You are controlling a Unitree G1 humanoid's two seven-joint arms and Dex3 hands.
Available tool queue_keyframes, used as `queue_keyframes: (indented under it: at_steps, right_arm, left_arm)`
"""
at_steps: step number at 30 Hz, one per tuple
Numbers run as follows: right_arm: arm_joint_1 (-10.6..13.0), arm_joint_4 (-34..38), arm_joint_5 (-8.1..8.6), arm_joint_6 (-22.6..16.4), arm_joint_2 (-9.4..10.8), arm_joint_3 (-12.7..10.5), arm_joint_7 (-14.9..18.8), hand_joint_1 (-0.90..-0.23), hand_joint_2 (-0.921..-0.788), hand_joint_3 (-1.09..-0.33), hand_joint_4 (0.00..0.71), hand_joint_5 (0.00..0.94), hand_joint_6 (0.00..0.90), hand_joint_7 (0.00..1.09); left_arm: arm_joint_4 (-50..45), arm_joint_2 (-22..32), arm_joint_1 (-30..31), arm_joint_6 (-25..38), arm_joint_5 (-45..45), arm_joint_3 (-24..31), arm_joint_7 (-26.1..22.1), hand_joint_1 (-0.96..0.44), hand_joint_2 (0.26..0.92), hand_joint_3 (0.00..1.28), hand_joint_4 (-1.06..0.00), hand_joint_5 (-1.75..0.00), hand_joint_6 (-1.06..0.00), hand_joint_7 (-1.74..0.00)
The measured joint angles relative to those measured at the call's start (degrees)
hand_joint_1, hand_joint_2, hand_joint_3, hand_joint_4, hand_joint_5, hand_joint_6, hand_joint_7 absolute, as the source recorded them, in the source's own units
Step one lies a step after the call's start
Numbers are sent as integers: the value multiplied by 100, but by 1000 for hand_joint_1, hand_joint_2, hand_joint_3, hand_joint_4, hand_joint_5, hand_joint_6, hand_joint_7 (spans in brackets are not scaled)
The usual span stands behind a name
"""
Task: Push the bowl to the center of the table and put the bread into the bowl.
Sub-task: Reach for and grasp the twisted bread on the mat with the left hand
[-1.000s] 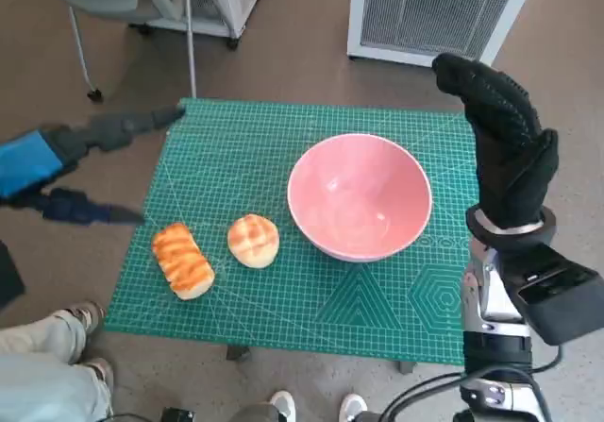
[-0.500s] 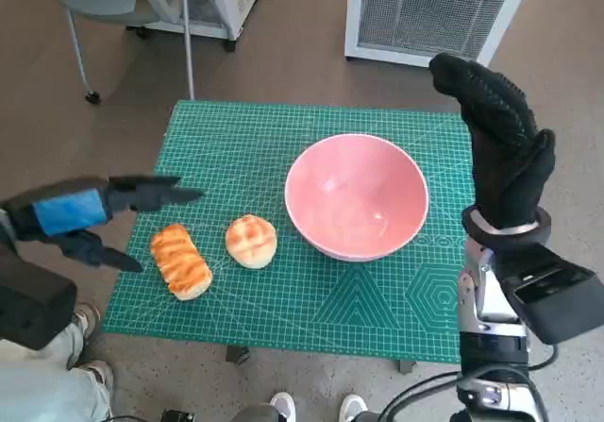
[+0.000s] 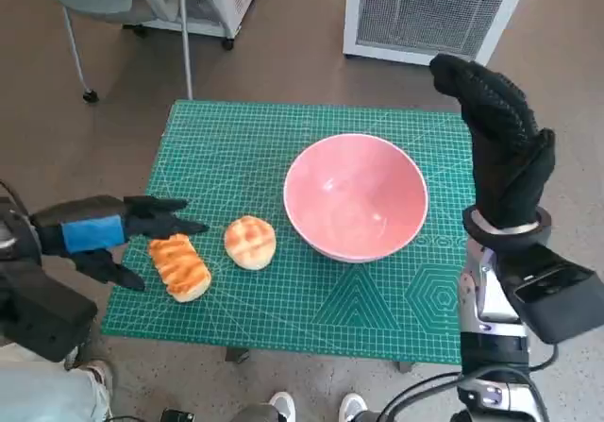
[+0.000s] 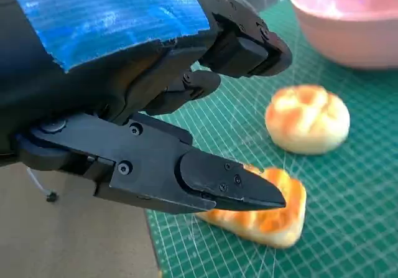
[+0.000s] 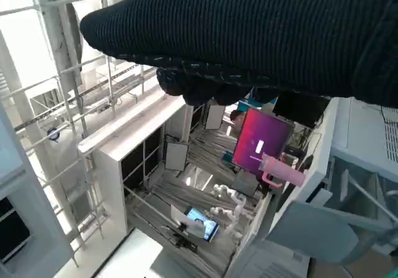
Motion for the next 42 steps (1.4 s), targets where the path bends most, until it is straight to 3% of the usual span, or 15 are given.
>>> queue_keyframes:
  at_steps: [14,26,32,33,36,38,42]
  right_arm:
    - [115,-110,4,111,-47,-10,-1,-659,-921,-802,243,13,-1,648]
    - [139,-122,13,126,-36,-17,-1,-659,-921,-796,247,15,-1,650]
    - [139,-119,13,125,2,-12,-2,-662,-921,-796,248,16,-1,650]
    - [140,-119,13,125,5,-12,-1,-664,-921,-796,248,16,-1,650]
    - [142,-119,14,125,6,-14,-1,-666,-921,-795,248,16,-1,650]
    - [145,-122,15,125,7,-13,-1,-667,-921,-795,248,16,-1,650]
    - [154,-128,15,125,14,-12,-1,-670,-921,-794,248,16,-1,650]
  left_arm:
    - [899,-200,-90,-368,1278,-648,1047,-233,790,1,-292,-22,-421,-14]
    - [1873,-439,-568,-764,2068,-1318,2264,-144,871,17,-513,-63,-519,-54]
    - [2227,-565,-781,-852,2203,-1597,2631,-77,916,134,-643,-105,-596,-96]
    - [2266,-570,-810,-852,2210,-1627,2670,-50,918,195,-576,-557,-498,-604]
    - [2314,-570,-883,-853,2291,-1722,2859,-17,920,275,-481,-1116,-381,-1212]
    - [2316,-569,-917,-853,2365,-1784,3010,-9,920,270,-479,-1228,-387,-1323]
    - [2324,-567,-968,-863,2499,-1881,3271,-2,921,224,-507,-1302,-459,-1342]
